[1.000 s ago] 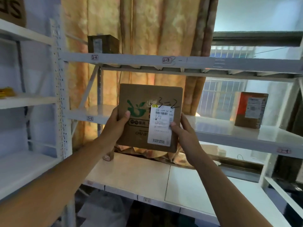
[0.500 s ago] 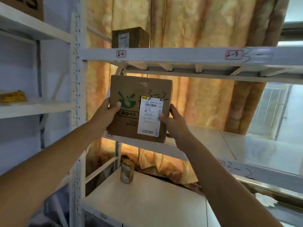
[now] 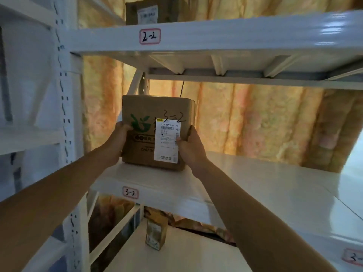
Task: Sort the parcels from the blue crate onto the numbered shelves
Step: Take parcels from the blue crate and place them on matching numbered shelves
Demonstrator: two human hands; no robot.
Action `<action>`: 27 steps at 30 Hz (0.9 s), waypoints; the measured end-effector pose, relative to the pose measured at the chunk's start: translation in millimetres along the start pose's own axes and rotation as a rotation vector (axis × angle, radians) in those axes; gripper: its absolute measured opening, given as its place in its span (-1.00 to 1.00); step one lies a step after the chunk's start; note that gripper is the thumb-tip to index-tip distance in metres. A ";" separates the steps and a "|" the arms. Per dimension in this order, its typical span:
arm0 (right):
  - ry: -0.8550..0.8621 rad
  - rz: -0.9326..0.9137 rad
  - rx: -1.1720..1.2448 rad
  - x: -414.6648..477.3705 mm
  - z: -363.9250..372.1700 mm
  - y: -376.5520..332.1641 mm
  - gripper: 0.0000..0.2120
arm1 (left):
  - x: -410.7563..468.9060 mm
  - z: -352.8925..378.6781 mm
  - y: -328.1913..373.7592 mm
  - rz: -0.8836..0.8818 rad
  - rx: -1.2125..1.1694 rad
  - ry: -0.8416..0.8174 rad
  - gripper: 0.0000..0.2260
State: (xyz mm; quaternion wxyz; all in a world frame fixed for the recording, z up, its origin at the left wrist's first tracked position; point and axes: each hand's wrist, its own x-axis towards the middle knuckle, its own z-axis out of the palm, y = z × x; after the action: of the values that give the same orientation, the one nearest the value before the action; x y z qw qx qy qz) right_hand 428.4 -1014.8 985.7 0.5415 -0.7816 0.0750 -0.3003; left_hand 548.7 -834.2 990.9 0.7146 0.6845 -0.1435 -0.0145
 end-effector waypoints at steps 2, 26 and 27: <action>0.039 0.029 -0.044 22.4 14.3 5.1 -0.58 | 24.7 2.2 -3.3 0.004 -0.016 -0.020 -0.62; 0.015 0.267 -0.177 47.4 44.0 12.1 -0.44 | 65.4 -11.3 -25.7 -0.023 0.339 -0.034 -0.17; 0.005 0.227 -0.167 36.8 43.9 7.9 -0.45 | 50.8 -19.2 -23.6 -0.043 0.350 -0.036 -0.17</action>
State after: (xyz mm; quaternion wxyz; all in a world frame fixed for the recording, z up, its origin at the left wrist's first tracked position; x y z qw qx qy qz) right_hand 484.0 -999.1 982.7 0.5048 -0.8098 0.1891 -0.2316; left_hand 605.9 -828.0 976.7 0.5813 0.8010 -0.1419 -0.0168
